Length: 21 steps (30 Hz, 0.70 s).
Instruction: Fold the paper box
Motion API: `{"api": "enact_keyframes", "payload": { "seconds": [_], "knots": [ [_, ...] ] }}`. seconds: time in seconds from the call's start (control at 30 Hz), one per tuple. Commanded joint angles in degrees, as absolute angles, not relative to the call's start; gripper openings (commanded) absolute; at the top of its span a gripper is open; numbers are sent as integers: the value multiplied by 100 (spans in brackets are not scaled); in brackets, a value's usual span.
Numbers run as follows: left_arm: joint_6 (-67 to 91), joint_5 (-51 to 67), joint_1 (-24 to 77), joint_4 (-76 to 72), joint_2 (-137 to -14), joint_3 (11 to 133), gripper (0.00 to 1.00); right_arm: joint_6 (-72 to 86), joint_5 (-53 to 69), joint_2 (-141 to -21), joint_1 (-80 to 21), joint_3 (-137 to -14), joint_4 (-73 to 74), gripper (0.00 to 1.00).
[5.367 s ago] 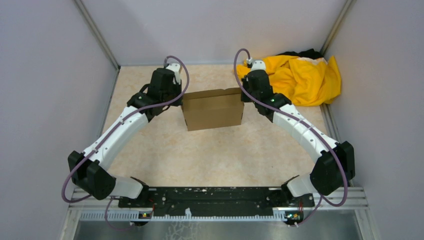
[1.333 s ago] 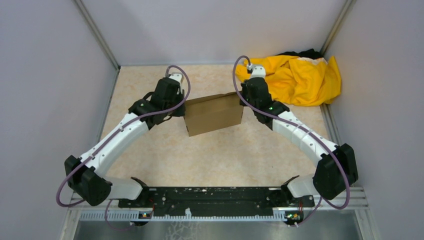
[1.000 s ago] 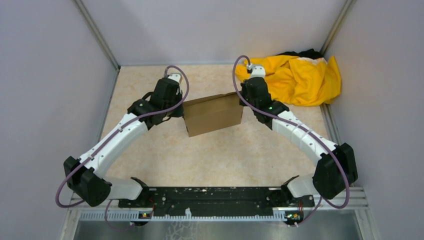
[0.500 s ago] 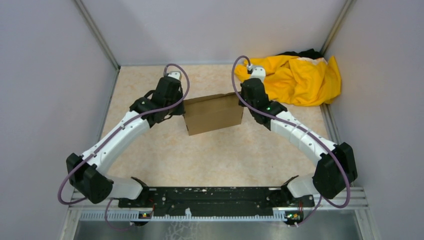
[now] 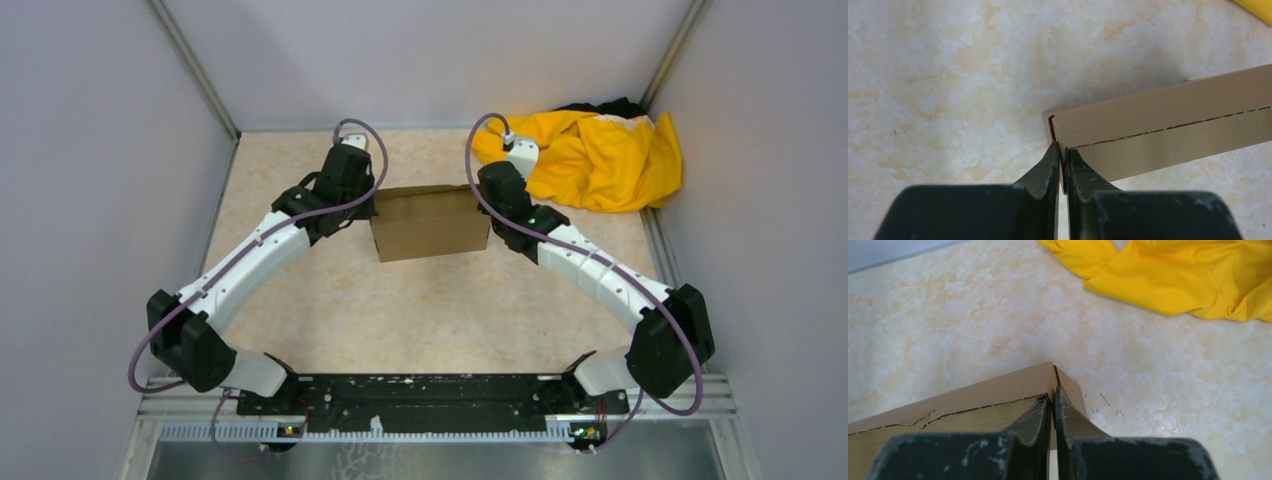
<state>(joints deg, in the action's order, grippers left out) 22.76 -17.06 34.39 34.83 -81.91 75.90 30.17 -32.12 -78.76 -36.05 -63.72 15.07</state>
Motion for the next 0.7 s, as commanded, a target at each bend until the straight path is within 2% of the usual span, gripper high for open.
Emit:
{"api": "enact_keyframes", "payload": {
  "seconds": [0.0,0.67],
  "knots": [
    [2546,-1187,3649,3428,-8501,7616,10,3478,-3101,-8029,-3844,-6078,2154,0],
    [2888,-1955,4219,2828,-8257,6574,7,3560,-3084,-8048,-3867,-5718,1822,0]
  ]
}}
